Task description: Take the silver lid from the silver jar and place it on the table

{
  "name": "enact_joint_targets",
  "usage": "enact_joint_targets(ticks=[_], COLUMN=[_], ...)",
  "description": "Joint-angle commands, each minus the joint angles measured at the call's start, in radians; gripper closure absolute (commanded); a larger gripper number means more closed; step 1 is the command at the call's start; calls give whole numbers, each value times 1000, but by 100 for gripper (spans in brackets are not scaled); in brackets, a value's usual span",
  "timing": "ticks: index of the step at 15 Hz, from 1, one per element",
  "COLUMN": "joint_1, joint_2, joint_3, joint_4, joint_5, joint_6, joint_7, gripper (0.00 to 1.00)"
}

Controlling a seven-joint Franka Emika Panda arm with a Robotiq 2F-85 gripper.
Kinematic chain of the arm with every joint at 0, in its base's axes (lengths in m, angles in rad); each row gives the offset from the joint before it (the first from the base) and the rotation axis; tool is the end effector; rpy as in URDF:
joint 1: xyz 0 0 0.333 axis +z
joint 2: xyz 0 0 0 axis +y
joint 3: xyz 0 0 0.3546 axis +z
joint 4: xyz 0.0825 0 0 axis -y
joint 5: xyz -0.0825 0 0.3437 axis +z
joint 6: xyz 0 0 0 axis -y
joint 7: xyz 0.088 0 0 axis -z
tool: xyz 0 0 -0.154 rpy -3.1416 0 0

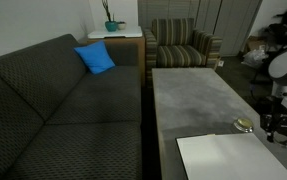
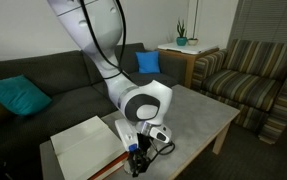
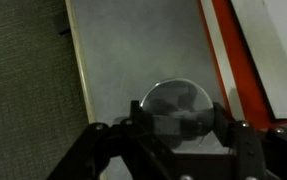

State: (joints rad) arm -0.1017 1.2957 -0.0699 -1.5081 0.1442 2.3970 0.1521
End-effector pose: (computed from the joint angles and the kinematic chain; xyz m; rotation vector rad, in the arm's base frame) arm 0.5688 -0.0941 -0.1221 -3.0113 0.6303 0.6248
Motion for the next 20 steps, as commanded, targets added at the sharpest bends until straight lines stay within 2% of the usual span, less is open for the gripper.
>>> enact_joint_targets(ticks=[1, 12, 13, 14, 15, 17, 20], joint_1=[-28, -25, -25, -24, -20, -23, -23], joint_2=[102, 187, 188, 191, 187, 168, 168], joint_3=[13, 8, 10, 9, 7, 10, 9], joint_4=[98, 205, 212, 220, 216, 194, 195], joint_5=[1, -3, -3, -5, -1, -8, -7], joint_6=[48, 81, 80, 78, 82, 90, 99], joint_7=[-28, -11, -14, -13, -15, -12, -9], gripper=[56, 56, 50, 21, 7, 0, 0])
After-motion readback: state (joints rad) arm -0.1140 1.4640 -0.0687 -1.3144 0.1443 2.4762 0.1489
